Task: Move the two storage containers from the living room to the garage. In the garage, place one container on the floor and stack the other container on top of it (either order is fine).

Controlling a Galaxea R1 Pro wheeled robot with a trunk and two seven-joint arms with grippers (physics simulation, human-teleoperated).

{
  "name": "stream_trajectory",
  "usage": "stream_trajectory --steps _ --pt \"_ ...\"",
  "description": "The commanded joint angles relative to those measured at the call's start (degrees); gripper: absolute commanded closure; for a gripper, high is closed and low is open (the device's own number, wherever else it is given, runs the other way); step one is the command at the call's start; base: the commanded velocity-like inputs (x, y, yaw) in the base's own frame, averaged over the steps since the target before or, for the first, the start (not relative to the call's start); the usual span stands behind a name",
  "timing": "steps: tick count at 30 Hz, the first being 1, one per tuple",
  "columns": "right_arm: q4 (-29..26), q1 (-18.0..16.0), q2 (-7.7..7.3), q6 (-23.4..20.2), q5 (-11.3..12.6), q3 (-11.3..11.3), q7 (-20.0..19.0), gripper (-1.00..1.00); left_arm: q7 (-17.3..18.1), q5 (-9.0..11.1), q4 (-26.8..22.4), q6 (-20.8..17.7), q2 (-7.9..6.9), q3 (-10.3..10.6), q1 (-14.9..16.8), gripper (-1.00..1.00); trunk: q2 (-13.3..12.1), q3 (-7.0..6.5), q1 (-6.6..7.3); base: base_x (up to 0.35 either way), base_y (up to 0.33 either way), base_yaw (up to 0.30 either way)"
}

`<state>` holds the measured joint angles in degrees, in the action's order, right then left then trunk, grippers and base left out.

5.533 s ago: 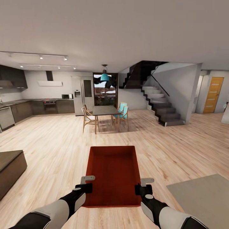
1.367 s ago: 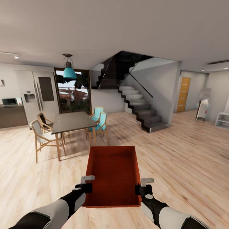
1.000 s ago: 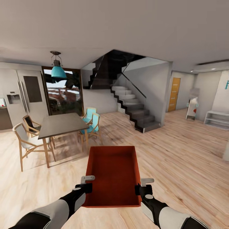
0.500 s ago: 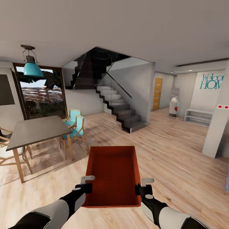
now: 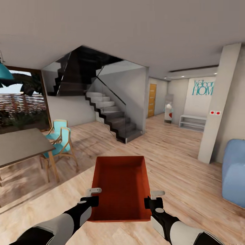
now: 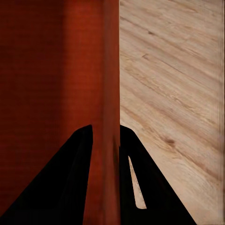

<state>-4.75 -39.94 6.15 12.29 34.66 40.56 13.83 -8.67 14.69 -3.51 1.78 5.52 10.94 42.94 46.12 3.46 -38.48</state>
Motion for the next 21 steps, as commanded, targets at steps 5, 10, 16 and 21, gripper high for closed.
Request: stream_trajectory --steps 5,10,16,21 --pt "0.0 -0.01 0.0 -0.17 0.68 0.92 -0.65 1.0 -4.69 -0.12 -0.18 0.77 -0.16 -3.69 0.13 1.0 0.07 0.09 -0.05 0.327 0.0 -0.286" --pt "0.0 0.0 0.0 -0.17 0.69 0.92 -0.65 1.0 -4.69 -0.14 -0.16 0.77 -0.16 -3.7 0.13 1.0 0.07 0.09 -0.05 0.326 0.0 -0.286" --pt "0.0 0.02 0.0 -0.17 0.69 0.92 -0.65 1.0 -4.69 -0.18 -0.18 0.77 -0.16 -3.69 0.13 1.0 0.07 0.09 -0.05 0.326 0.0 -0.286" --pt "0.0 0.01 0.0 -0.13 0.69 0.92 -0.65 1.0 -4.69 -0.18 -0.16 0.77 -0.16 -3.73 0.13 1.0 0.07 0.09 -0.05 0.326 0.0 -0.286"
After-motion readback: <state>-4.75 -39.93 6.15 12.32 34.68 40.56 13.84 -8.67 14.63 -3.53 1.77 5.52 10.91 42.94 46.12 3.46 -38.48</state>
